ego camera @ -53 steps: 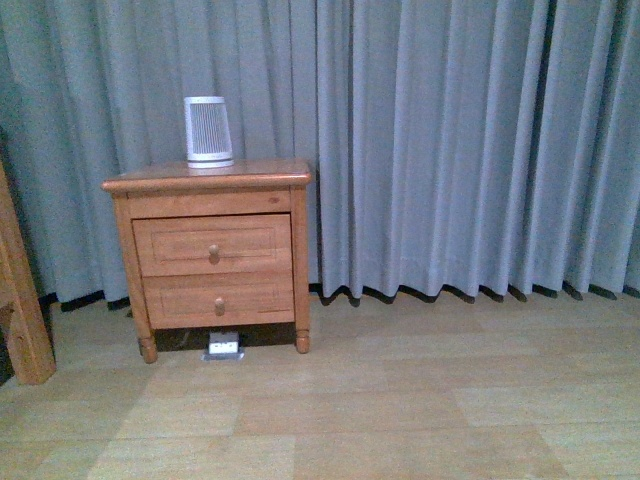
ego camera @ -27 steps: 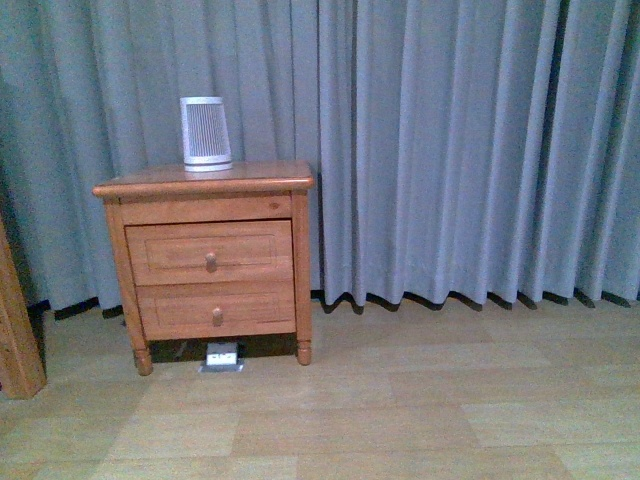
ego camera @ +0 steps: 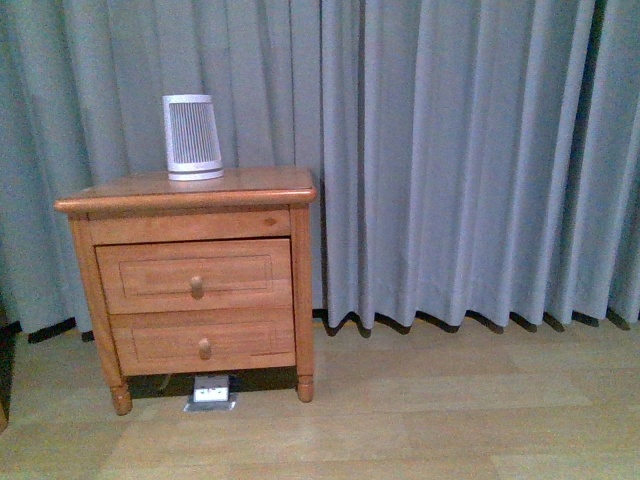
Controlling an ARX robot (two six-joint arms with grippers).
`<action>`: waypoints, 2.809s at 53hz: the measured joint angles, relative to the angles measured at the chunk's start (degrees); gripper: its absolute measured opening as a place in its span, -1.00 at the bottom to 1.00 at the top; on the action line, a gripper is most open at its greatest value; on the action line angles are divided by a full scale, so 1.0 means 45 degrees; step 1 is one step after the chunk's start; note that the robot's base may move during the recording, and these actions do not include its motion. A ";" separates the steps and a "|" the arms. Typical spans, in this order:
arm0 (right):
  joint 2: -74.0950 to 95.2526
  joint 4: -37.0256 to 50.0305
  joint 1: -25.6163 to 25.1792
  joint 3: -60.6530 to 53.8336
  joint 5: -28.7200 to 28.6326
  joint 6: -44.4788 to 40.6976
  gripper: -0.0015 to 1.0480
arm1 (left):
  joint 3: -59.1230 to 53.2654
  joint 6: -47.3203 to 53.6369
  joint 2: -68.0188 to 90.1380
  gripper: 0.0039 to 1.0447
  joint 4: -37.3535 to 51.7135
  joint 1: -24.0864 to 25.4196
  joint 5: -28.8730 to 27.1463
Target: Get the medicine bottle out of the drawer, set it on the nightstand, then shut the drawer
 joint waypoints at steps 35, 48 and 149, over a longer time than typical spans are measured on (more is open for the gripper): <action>0.0000 0.0000 0.0000 0.0000 -0.0024 0.0000 0.87 | 0.0000 0.0000 0.0000 0.87 0.0000 -0.0005 0.0005; 0.0005 0.0000 0.0000 0.0000 -0.0029 0.0000 0.87 | 0.0000 0.0000 0.0005 0.87 0.0000 -0.0005 0.0000; 0.0005 0.0000 0.0000 0.0000 -0.0029 0.0000 0.87 | 1.6922 0.1345 3.2475 0.87 1.3877 -0.0850 -0.0801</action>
